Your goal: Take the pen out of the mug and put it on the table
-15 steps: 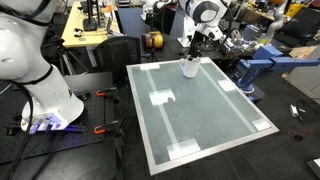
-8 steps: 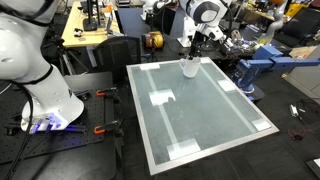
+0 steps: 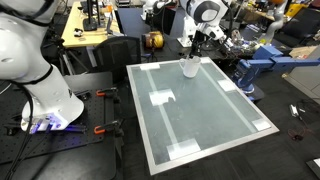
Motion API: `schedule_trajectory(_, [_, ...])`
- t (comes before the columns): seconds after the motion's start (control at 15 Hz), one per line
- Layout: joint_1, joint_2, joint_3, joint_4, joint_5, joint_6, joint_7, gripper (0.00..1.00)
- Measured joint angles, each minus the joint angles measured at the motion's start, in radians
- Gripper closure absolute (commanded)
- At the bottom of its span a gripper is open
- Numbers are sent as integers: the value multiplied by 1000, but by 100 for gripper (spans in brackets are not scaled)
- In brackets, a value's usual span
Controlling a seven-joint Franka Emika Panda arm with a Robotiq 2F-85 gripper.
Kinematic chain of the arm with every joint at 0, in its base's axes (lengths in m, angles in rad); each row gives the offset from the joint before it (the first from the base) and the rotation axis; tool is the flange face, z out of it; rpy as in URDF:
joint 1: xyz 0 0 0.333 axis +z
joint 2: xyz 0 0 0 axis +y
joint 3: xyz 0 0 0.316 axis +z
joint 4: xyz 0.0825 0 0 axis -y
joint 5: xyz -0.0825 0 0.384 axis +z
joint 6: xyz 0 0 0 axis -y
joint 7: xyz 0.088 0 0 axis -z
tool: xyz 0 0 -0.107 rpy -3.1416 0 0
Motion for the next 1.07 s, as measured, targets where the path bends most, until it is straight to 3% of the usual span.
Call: schedule_trajectory(1.07, [5,1,0,1,0,-13,0,79])
